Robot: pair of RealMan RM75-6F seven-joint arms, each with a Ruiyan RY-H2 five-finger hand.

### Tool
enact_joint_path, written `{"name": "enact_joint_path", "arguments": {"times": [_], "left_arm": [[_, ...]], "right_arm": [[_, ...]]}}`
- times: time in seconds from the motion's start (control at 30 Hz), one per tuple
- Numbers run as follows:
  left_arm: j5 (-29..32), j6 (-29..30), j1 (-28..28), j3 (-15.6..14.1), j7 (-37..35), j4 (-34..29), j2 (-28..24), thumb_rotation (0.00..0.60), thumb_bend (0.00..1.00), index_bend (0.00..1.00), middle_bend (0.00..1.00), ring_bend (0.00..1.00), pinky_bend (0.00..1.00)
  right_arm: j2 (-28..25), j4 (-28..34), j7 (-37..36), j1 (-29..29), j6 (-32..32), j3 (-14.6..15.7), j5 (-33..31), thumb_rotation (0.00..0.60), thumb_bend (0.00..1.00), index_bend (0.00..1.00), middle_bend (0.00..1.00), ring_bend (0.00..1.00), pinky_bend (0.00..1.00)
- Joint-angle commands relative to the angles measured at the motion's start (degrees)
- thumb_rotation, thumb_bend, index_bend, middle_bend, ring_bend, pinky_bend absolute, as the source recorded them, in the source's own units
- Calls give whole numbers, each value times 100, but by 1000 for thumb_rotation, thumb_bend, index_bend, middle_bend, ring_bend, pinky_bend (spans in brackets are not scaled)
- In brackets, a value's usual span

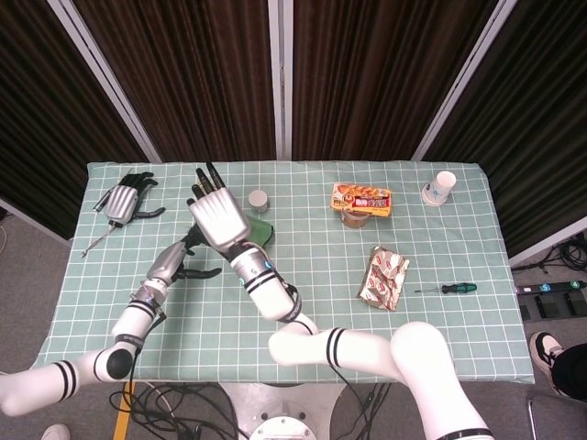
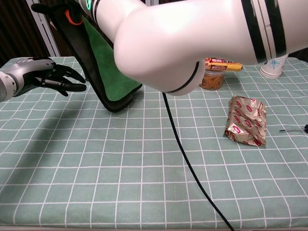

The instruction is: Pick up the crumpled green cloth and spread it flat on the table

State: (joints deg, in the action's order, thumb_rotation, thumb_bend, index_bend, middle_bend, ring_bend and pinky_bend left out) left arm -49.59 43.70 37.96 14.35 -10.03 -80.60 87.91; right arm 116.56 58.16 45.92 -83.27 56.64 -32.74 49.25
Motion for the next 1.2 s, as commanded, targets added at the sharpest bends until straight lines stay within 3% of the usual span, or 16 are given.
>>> {"name": "enact_joint_path", "arguments": {"times": [0.03,0.37,0.83,1.2], "left_arm": [[162,58,74,46,137,65,108,368,0,361,245,199,280],[467,396,182,63,646,131,414,376,0,383,244,199,281],[443,429,116,-23,820,275,574,533,17,406,245,199,282],[715,270,212,148,838,466,765,532,30,462,245,199,282]], "right_arm": [[35,-26,-222,-107,82,-183,-23,600,508,770,296,71,0],[-38,167,-641,-68,228,-333,-155,600,508,761,291,66,0],[-364,477,-798,137,197,-188,-299,600,510,757,290,65,0],[-453,610,-856,148,233,-95,-340,600,513,756,290,65,0]]}}
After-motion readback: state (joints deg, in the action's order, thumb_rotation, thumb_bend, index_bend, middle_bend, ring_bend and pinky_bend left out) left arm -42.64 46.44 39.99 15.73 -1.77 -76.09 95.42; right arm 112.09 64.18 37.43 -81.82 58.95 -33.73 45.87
